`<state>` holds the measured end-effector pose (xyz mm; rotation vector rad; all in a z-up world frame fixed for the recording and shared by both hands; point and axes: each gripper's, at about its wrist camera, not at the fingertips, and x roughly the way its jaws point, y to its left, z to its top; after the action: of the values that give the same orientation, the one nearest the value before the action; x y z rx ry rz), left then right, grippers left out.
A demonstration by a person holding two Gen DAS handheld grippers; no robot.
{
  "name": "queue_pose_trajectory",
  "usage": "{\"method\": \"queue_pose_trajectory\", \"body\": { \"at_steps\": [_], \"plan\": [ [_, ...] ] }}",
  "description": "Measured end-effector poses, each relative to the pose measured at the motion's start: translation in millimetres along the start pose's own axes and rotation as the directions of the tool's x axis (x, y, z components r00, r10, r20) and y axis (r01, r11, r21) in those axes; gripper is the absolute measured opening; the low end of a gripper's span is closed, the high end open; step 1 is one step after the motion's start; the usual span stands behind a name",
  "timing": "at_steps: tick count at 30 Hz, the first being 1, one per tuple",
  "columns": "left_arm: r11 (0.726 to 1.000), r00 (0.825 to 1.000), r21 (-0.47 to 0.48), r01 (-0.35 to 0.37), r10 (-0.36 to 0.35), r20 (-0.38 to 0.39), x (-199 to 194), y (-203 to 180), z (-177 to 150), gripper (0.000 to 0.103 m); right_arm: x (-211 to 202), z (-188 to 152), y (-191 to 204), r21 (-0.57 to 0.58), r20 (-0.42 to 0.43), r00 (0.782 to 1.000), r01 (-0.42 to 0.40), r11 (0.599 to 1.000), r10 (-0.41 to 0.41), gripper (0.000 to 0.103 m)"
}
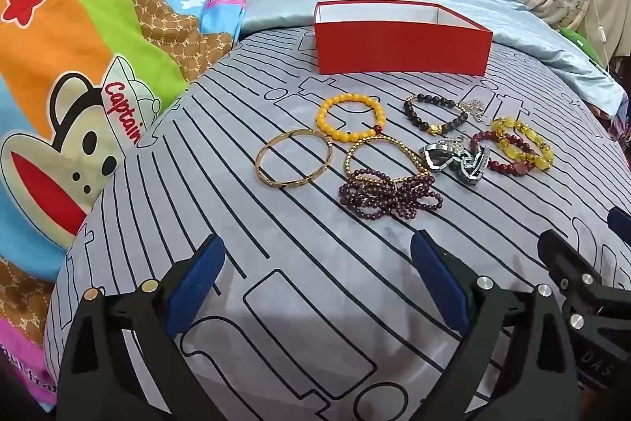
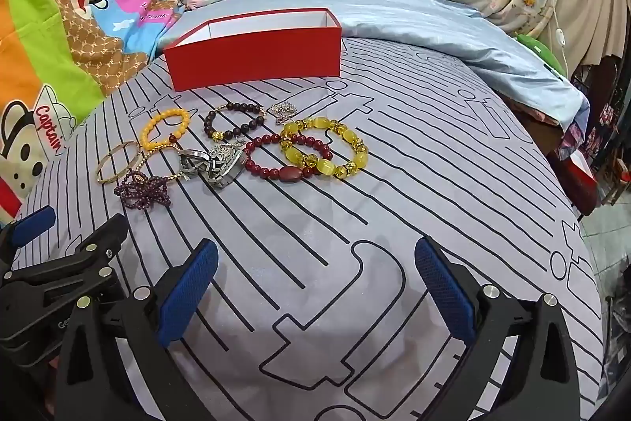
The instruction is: Organize jewelry
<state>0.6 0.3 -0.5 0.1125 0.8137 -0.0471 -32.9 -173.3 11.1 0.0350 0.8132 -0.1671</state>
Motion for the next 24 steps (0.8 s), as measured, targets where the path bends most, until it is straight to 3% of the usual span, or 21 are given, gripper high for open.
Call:
{"method": "queue_pose_trajectory", "body": {
  "at_steps": [24],
  "plan": [
    [1.000, 1.000, -0.008, 0.011, -0.011, 0.008, 1.8, -2.0, -1.2, 0.091, 0.3, -0.7, 3.6, -0.005, -0.006, 1.000, 0.008, 1.000, -0.008, 0.096]
  ]
}}
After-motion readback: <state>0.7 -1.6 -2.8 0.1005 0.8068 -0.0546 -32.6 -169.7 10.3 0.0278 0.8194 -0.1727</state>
